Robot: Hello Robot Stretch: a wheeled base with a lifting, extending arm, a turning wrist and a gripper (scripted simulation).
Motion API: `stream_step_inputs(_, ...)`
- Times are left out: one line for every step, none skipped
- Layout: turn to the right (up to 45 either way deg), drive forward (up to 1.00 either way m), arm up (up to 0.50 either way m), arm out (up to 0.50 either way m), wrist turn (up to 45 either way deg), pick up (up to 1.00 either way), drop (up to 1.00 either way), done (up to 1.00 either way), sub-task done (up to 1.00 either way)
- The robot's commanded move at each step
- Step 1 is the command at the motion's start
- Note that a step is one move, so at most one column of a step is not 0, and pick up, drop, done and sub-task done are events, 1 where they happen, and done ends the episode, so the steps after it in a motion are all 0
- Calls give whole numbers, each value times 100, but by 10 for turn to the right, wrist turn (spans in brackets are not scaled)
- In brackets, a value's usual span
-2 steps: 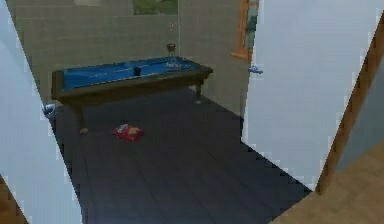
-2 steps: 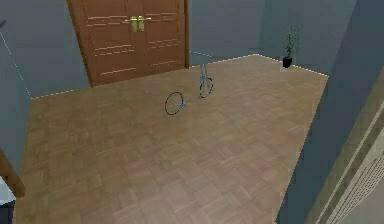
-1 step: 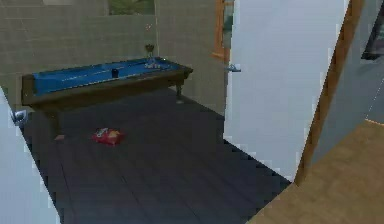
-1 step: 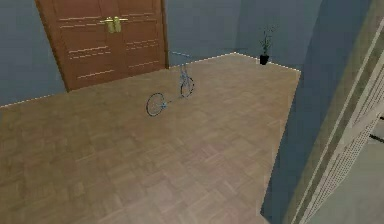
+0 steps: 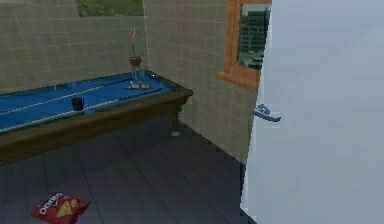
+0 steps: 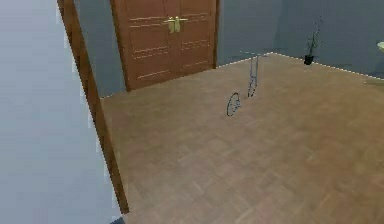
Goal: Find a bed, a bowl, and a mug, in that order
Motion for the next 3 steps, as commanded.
stream_step_inputs(90,0,0,0,0,0,0,0,0)
stream_step_inputs(0,20,0,0,0,0,0,0,0)
stream_step_inputs(-450,0,0,0,0,0,0,0,0)
